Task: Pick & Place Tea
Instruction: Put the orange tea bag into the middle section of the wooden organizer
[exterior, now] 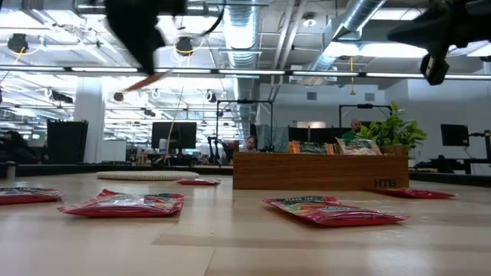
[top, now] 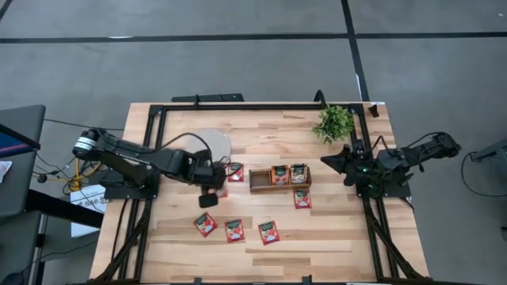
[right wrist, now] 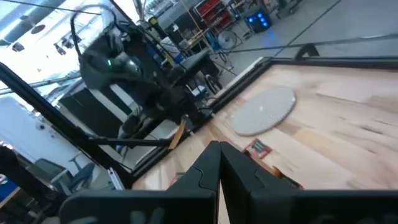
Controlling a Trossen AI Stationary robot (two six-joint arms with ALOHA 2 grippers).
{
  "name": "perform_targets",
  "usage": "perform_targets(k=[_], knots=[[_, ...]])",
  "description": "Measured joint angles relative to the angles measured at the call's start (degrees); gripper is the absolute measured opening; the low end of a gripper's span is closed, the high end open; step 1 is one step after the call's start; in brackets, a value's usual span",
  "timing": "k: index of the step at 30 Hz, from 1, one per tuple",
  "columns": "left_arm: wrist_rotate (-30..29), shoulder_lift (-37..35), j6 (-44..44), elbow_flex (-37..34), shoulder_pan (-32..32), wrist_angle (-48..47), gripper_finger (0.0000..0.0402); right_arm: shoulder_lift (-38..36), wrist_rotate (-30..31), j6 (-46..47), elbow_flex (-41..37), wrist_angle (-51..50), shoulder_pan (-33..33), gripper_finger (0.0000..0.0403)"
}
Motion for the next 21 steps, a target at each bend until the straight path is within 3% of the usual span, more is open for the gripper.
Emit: perform_targets(k=[12,17,21], knots=[[-7.3,13.5,14.9,23.1,5.4,1.4,0.0000,22.3,-8.1,-0.6,0.0,22.3,-3.9,0.0006],[-8.7,21.4,20.9,32.9,5.4,2.0,0.0000,28.7,-12.3,-0.6,0.0,30.4,-6.8,0.0056],[-8.9,26.7,24.3,39.5,5.4,2.2,0.0000,32.8,-15.5,-1.7,2.5,30.7,-9.4,0.0103]])
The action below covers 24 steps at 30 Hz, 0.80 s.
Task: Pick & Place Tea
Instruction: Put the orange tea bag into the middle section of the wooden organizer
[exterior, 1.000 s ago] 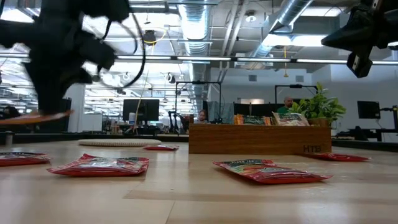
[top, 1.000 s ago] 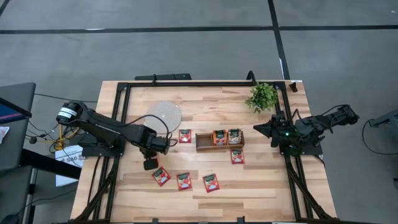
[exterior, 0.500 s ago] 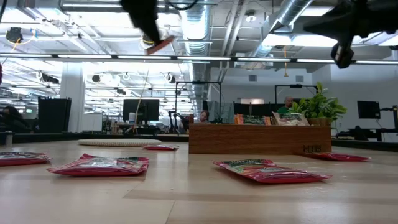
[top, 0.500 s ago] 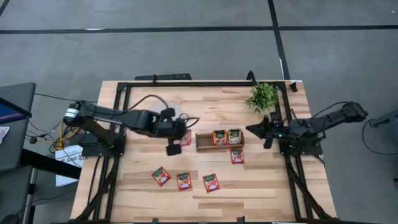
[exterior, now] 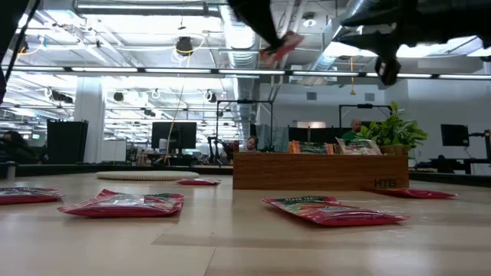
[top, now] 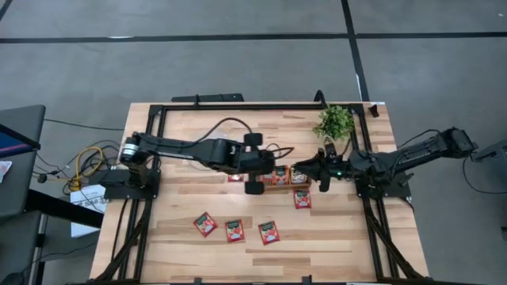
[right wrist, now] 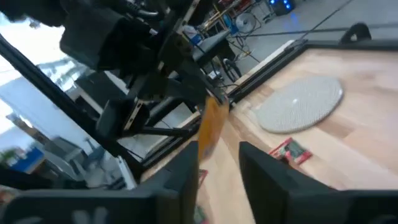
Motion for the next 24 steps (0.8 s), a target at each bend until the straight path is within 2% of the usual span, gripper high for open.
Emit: perform_targets(k=[5,10,13,18,24], knots=[[0.0,4.4,1.4,5.5,0.0,0.1,0.0000,4.9,-0.6,-6.0,6.4,-6.4,-2.4,0.0139],[-0.7,4.7,1.4,5.7,0.0,0.1,0.0000,8.9,-0.8,-6.6,13.2,-17.6,-5.1,0.0150],[-3.1,4.7,1.5,5.7,0.1,0.1,0.0000,11.3,-3.2,-8.3,16.2,-18.9,-6.2,0.0154],[-3.5,4.7,1.5,5.7,1.0,0.1,0.0000,14.9,-8.0,-9.5,19.8,-19.6,-8.1,0.0159],[-3.6,4.7,1.5,5.7,1.6,0.1,0.0000,18.0,-9.8,-9.5,21.7,-20.3,-9.6,0.0162]])
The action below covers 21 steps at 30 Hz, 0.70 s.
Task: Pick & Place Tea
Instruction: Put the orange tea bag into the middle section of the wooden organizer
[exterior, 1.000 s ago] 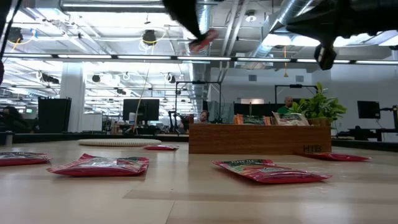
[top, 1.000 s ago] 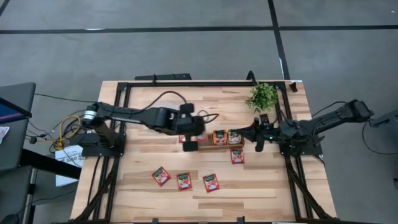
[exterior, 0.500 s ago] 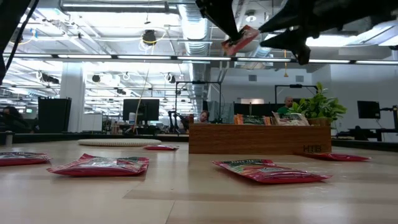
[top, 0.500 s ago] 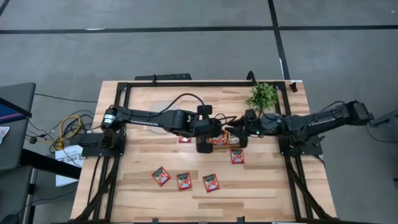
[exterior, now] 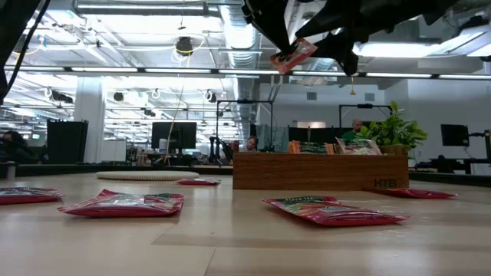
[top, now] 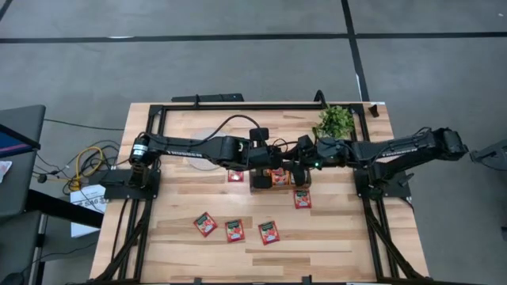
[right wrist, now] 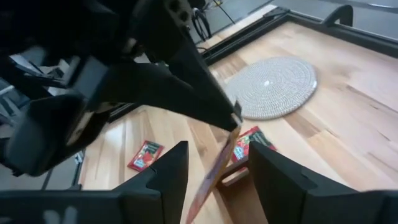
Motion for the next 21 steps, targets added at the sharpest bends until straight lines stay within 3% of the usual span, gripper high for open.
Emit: perform_targets(k=[11,21], knots=[[1.4,0.0,0.0,0.0,0.0,-0.5,0.0000,2.2,0.0,-0.1,1.5,0.0,-1.1,0.0121],[1.8,0.0,0.0,0.0,0.0,-0.5,0.0000,2.2,0.0,-1.4,1.5,-1.2,-1.0,0.0012]])
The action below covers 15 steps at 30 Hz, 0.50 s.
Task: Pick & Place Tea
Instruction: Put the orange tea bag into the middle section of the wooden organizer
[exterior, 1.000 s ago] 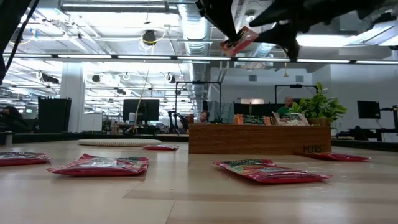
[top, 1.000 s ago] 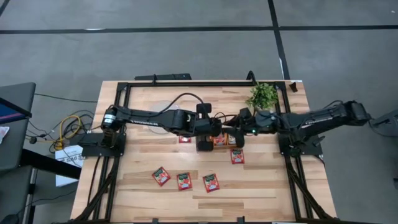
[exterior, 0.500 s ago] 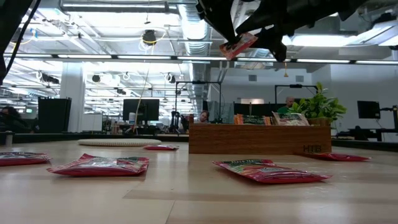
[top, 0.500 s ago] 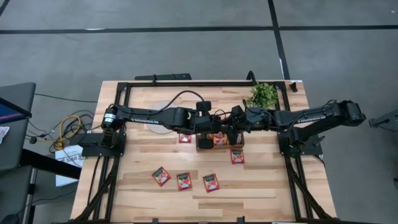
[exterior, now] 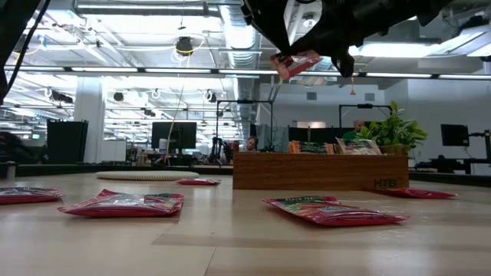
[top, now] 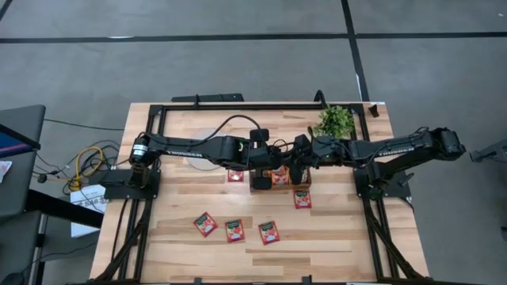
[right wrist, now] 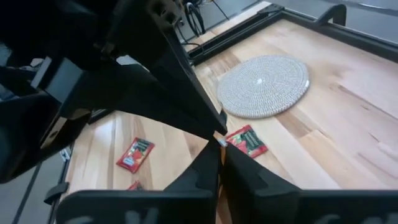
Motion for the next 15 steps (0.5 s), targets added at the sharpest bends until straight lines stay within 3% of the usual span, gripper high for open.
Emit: perform_targets(k=[10,15], knots=[[0.4,0.0,-2.0,0.0,0.0,0.1,0.0001,0.0,1.5,-0.2,0.0,-0.3,0.2,0.0001],[0.3,0.0,-2.6,0.0,0.0,0.2,0.0019,0.0,1.7,-0.1,0.0,-0.4,0.2,0.0000]])
